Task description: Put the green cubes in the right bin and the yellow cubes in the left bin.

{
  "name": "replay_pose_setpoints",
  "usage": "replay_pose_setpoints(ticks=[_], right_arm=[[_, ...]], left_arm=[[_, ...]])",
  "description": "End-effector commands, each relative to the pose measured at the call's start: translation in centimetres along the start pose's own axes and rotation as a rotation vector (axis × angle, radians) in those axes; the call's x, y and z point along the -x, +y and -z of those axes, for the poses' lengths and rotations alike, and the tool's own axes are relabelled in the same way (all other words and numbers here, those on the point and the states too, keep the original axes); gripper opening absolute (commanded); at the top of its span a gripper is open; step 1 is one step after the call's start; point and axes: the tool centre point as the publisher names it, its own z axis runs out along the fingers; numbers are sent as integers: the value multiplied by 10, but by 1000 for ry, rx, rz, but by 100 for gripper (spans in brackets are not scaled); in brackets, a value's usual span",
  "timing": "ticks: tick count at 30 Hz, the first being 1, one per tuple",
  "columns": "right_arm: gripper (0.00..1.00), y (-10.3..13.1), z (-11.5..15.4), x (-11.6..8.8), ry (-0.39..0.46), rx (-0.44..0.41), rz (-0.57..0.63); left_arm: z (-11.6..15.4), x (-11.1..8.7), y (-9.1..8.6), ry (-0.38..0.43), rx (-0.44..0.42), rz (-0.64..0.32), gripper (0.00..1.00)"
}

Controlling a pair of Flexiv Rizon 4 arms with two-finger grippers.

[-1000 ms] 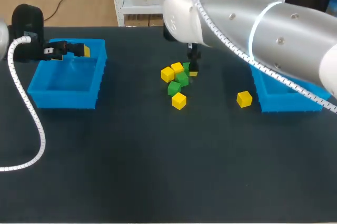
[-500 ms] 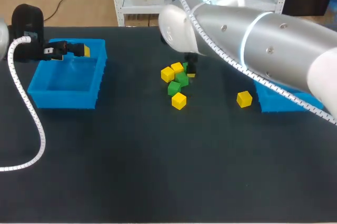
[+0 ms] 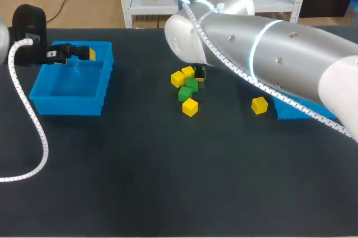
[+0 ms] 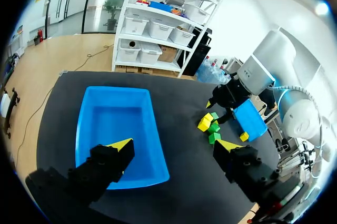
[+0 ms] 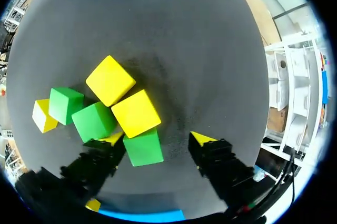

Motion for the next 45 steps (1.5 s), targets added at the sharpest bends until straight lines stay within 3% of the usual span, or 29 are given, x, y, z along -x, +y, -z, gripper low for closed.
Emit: replay_pose_setpoints(ticks=[1, 7, 13, 19, 25, 30, 33, 37, 45], right_arm=[[0, 3, 5, -4, -6, -10, -15], [0, 8, 29, -5, -25, -53, -15], [0, 19, 104, -19, -144, -162, -21], [0, 7, 173, -63, -259, -308, -182], [0, -9, 214, -142, -287, -413, -484], [0, -4, 207, -214, -268, -398, -741], [0, 8, 189, -243, -254, -359, -839], [0, 26, 162, -268, -235, -313, -937], [0, 48, 117, -295, -200, -237, -1100]], left_arm=[[0, -1, 1, -6, -7, -1, 100], [0, -1, 1, -6, -7, -1, 100], [0, -1, 1, -6, -7, -1, 100], [0, -1, 1, -6, -7, -1, 100], [0, -1, 1, -6, -7, -1, 100], [0, -1, 1, -6, -7, -1, 100], [0, -1, 1, -6, -7, -1, 100], [0, -1, 1, -6, -7, -1, 100], [0, -1, 1, -6, -7, -1, 100]])
